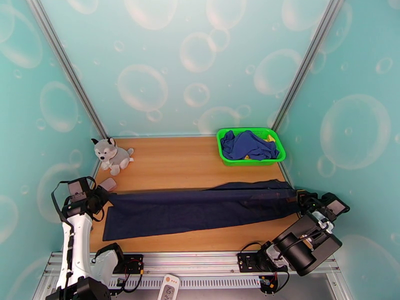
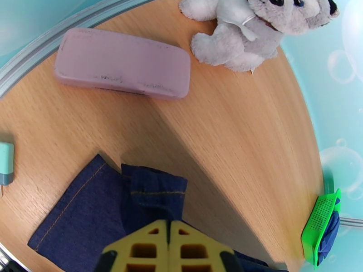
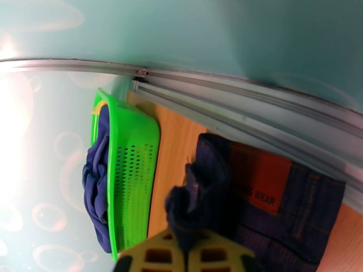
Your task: Fold and stack the trousers
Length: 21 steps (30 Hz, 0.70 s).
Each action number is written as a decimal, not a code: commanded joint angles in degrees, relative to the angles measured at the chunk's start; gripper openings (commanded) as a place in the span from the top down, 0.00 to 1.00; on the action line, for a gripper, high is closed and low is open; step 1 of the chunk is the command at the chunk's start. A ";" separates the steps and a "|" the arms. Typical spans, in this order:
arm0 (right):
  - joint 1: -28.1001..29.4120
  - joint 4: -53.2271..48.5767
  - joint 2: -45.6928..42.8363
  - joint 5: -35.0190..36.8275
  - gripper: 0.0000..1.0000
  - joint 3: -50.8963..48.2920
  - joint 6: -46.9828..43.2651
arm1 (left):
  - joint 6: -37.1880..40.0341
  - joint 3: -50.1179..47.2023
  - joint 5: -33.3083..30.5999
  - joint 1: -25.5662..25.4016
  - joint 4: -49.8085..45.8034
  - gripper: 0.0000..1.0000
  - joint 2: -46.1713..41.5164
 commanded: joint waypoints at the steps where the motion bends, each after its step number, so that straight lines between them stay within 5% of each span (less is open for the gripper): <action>1: -2.74 3.95 -1.53 5.18 0.89 -0.65 -0.69 | -0.37 -0.06 -2.46 1.61 0.48 0.97 -1.58; 4: -3.23 3.93 -2.23 5.29 0.80 -0.65 -0.42 | -0.96 0.04 -1.71 1.62 -0.40 0.84 -3.40; 9: -3.63 5.12 -4.70 5.70 0.53 -1.84 0.57 | -1.15 0.28 -0.21 1.56 -1.22 0.78 -4.79; 15: -2.26 8.89 -9.57 1.82 0.46 -4.04 2.65 | -2.94 -0.21 2.59 1.56 -0.97 0.68 -8.85; 18: 5.16 7.48 -11.29 0.75 0.46 -3.45 0.89 | -3.17 -0.83 2.12 1.61 -0.49 0.65 -10.08; 21: 21.34 -0.92 -12.34 6.12 0.46 -0.17 -6.17 | -2.61 -1.51 6.22 1.13 1.15 0.61 -7.46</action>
